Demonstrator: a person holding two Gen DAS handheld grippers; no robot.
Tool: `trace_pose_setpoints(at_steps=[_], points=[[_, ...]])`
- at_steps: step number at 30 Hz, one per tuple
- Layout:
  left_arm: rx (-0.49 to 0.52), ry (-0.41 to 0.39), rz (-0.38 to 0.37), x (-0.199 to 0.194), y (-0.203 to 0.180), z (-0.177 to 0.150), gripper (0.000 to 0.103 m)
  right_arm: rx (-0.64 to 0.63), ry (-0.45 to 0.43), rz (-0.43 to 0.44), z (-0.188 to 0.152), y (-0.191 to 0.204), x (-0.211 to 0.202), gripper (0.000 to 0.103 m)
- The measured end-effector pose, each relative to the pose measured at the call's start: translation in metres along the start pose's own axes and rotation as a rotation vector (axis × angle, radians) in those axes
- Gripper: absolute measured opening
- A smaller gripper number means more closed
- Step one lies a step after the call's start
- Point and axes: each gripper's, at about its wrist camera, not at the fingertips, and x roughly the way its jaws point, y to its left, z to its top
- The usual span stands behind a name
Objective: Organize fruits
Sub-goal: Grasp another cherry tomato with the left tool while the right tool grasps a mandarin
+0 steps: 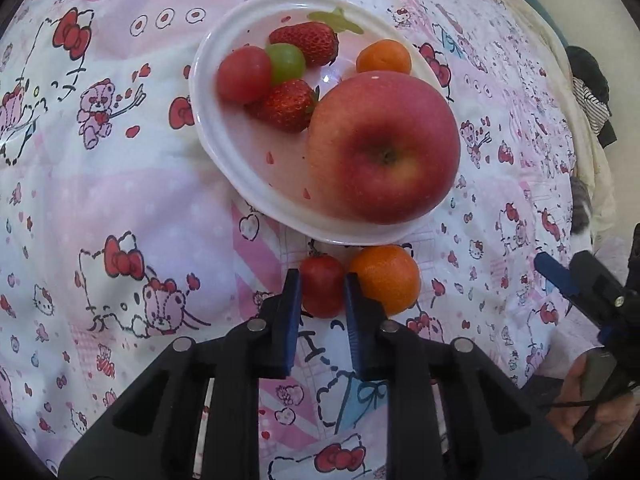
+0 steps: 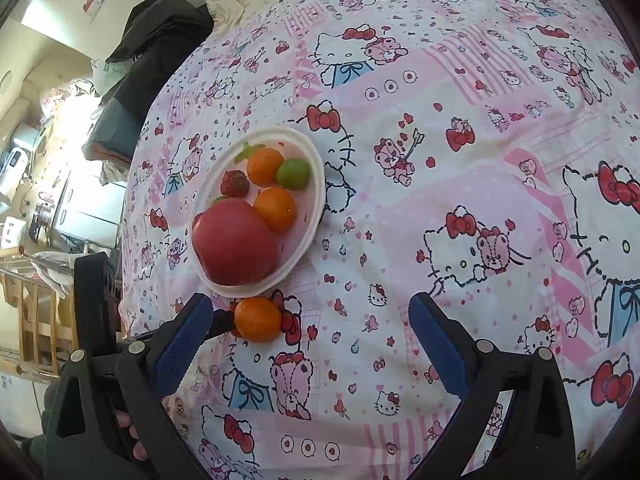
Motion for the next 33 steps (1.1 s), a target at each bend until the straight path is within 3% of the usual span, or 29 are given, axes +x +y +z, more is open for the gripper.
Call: trace_pose_setpoints(at_steps=[5, 13, 17, 19, 21, 27, 33], points=[[0.011, -0.038, 0.024, -0.024, 0.004, -0.003, 0.017, -0.003, 0.0, -0.001, -0.001, 0.001, 0.001, 0.101], [-0.028, 0.018, 0.109, -0.017, 0.03, -0.005, 0.021, -0.056, 0.06, 0.002, -0.006, 0.019, 0.02, 0.101], [-0.009, 0.04, 0.13, -0.003, 0.025, -0.003, 0.038, -0.146, 0.128, -0.015, -0.016, 0.04, 0.042, 0.1], [-0.005, 0.046, 0.128, 0.002, 0.022, -0.001, 0.036, -0.169, 0.128, -0.029, -0.017, 0.045, 0.047, 0.1], [0.005, 0.041, 0.106, 0.001, 0.021, 0.0, 0.023, -0.17, 0.13, -0.036, -0.016, 0.045, 0.049, 0.096], [-0.004, -0.004, 0.113, -0.021, 0.024, -0.001, 0.022, -0.178, 0.146, -0.045, -0.015, 0.043, 0.052, 0.088], [-0.018, -0.068, 0.17, -0.037, 0.033, 0.007, 0.023, -0.289, 0.203, -0.061, -0.024, 0.067, 0.077, 0.076]])
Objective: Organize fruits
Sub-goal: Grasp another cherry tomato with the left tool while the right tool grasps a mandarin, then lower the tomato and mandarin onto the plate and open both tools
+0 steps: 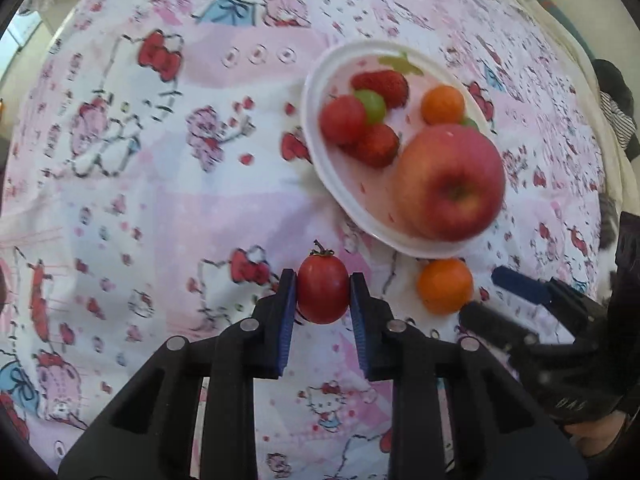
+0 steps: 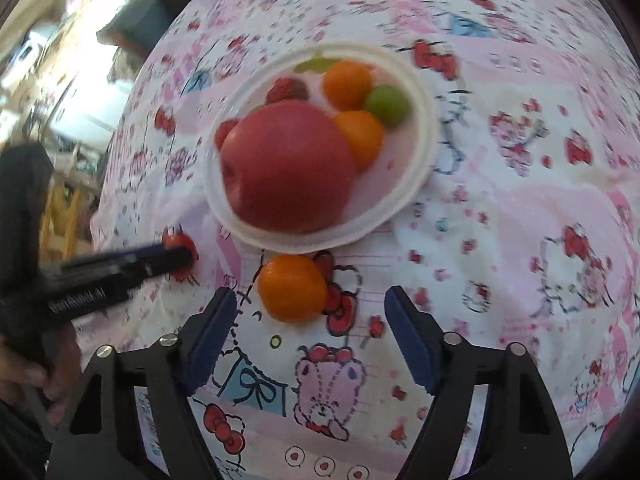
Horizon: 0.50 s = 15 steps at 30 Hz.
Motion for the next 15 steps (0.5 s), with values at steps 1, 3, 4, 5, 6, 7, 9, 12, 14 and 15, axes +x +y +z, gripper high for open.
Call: trace_pose_setpoints(at_steps=[1, 3, 4, 5, 6, 7, 9, 12, 14, 15], points=[[0.001, -0.002, 0.009, -0.001, 0.003, -0.002, 0.023, -0.018, 0.012, -0.004, 0.001, 0.004, 0.005, 0.075], [0.005, -0.003, 0.023, 0.0, 0.004, -0.002, 0.023, -0.035, 0.027, -0.013, 0.002, 0.009, 0.012, 0.072], [0.006, -0.004, 0.028, 0.001, 0.003, -0.002, 0.023, -0.041, 0.035, -0.013, 0.002, 0.01, 0.016, 0.069], [0.007, -0.005, 0.033, 0.002, 0.003, -0.003, 0.023, -0.049, 0.043, -0.015, 0.002, 0.012, 0.019, 0.068], [0.01, -0.008, 0.039, 0.002, 0.003, -0.003, 0.023, -0.055, 0.049, -0.019, 0.003, 0.014, 0.023, 0.066], [0.013, -0.01, 0.045, 0.002, 0.004, -0.003, 0.023, -0.061, 0.055, -0.021, 0.003, 0.015, 0.025, 0.062], [0.01, -0.017, 0.056, 0.002, 0.004, -0.003, 0.023, -0.065, 0.065, -0.022, 0.003, 0.016, 0.029, 0.058], [0.009, -0.026, 0.054, 0.002, 0.002, -0.001, 0.023, -0.089, 0.067, -0.04, 0.001, 0.016, 0.029, 0.044], [0.016, -0.036, 0.056, -0.001, 0.002, 0.0, 0.023, -0.094, 0.057, -0.034, 0.0, 0.015, 0.026, 0.043], [0.013, -0.038, 0.042, 0.0, 0.003, 0.0, 0.023, -0.097, 0.047, -0.034, -0.001, 0.015, 0.023, 0.043]])
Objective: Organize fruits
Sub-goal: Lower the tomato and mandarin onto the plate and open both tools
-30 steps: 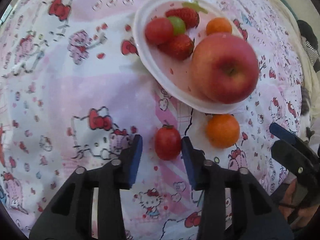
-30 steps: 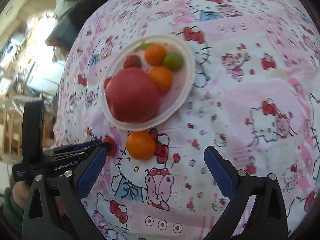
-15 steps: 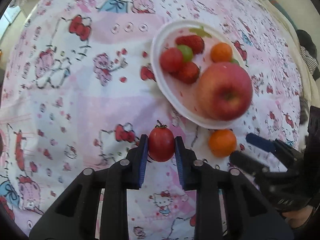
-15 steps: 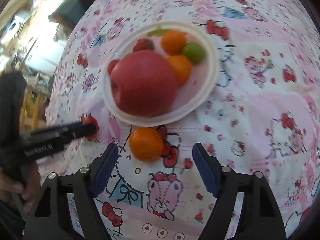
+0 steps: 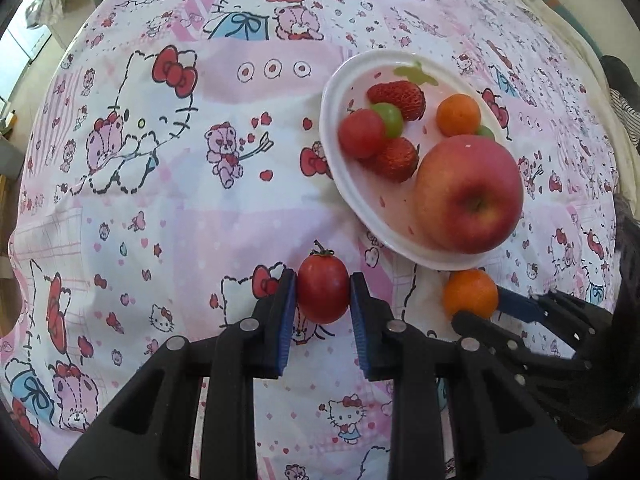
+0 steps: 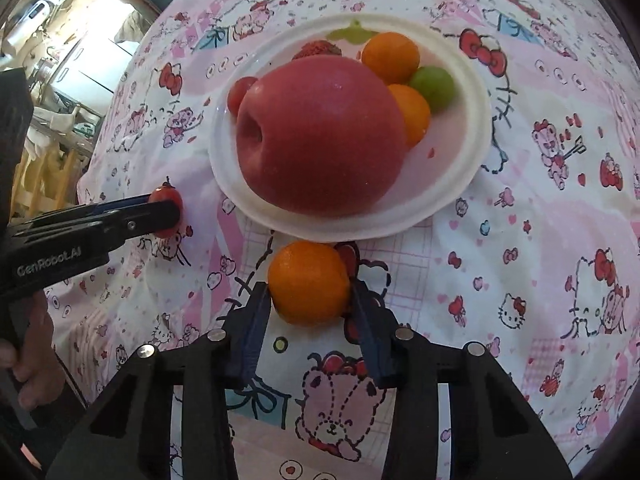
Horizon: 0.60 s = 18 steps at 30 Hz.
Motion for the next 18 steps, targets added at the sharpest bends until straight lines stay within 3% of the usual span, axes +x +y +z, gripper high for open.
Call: trace_pose_setpoints(at_steps=[12, 18], points=[[-0.01, -0.049, 0.011, -0.012, -0.001, -0.002, 0.023, 0.053, -0.156, 0.045, -0.027, -0.017, -0.063, 0.042], [-0.008, -0.139, 0.007, -0.042, 0.0, 0.005, 0.023, 0.129, -0.246, 0.061, -0.028, -0.04, -0.095, 0.042]])
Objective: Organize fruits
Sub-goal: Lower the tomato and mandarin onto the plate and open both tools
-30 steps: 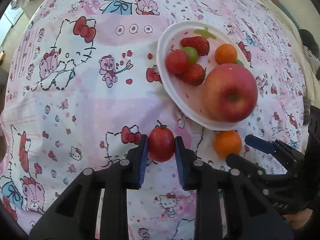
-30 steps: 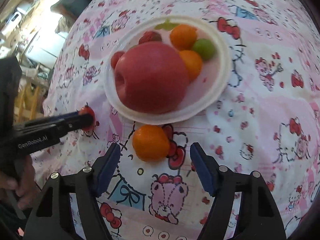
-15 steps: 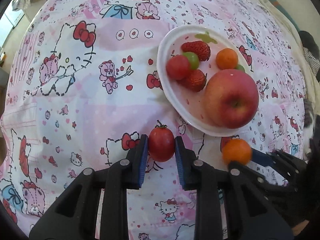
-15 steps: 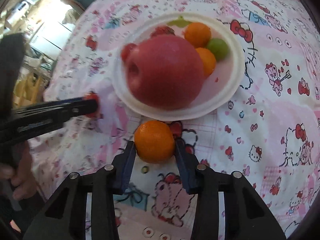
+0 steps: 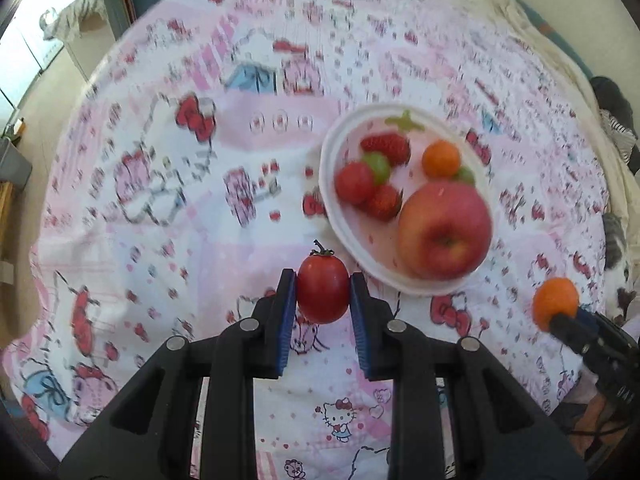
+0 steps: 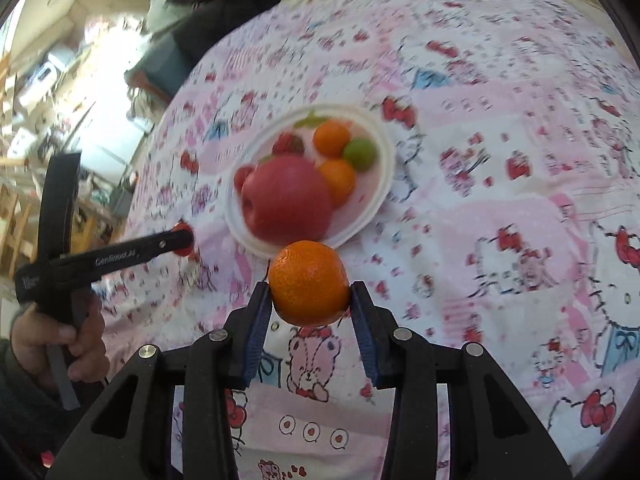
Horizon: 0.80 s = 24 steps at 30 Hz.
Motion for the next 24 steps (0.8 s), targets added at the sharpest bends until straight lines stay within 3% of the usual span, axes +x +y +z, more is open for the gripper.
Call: trace_pose_setpoints(at_steps=[7, 13, 18, 24], points=[[0.017, -0.09, 0.015, -0.027, -0.002, 0.027, 0.023, 0.036, -0.167, -0.016, 0.032, -0.013, -0.047, 0.042], [0.025, -0.152, -0.046, -0.039, -0.009, 0.054, 0.023, 0.072, -0.251, 0.022, 0.06, -0.024, -0.063, 0.042], [0.056, -0.183, -0.051, -0.039, -0.018, 0.074, 0.023, 0.093, -0.24, 0.055, 0.081, -0.03, -0.05, 0.042], [0.062, -0.117, -0.065, -0.005, -0.024, 0.091, 0.023, 0.065, -0.181, 0.072, 0.1, -0.027, -0.016, 0.042]])
